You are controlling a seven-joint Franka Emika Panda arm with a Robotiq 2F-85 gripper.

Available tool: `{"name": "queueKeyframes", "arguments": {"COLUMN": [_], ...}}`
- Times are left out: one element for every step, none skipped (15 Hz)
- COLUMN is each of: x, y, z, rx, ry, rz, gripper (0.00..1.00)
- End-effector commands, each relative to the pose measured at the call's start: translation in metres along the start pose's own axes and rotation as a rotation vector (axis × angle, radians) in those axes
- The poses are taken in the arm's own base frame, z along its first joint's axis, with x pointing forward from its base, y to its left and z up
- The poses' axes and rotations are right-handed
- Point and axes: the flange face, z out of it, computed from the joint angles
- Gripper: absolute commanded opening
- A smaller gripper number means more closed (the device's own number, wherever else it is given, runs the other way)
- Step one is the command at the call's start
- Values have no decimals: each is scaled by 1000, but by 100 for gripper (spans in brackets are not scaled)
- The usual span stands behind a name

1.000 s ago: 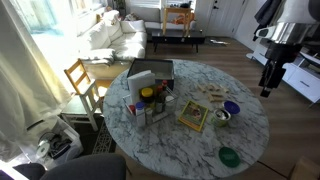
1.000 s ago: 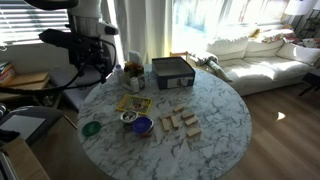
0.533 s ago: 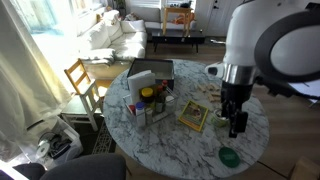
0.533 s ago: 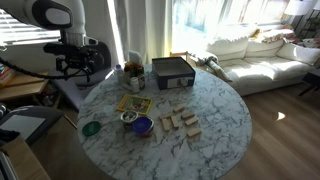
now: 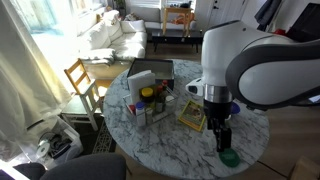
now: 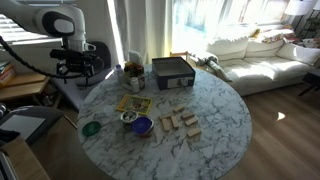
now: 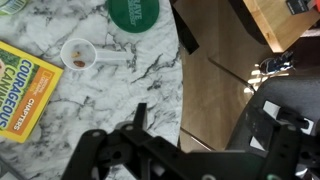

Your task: Empty the scoop into the green can

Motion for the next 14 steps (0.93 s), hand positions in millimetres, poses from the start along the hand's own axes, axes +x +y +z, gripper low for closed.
{"name": "queueKeyframes", "arguments": {"x": [12,16,19,21,23,25,27,19,20,21,21,21,21,21], "y": [-5,-6,-5,-5,-3,0,4,-7,-5,-4,-4,-5,-5,-5], "z": [14,19,25,32,39,46,52,40,45,45,44,43,42,41], "rx": [-6,2,3,6,5,7,6,8,14,16,14,12,10,9], "ry": [-66,-70,-78,-94,-103,-119,-138,-111,-118,-119,-117,-116,-114,-113], "rz": [-172,-221,-273,-323,-375,-428,-478,-386,-395,-394,-393,-393,-394,-394], "gripper": [100,100,100,100,100,100,100,100,100,100,100,100,100,100]}}
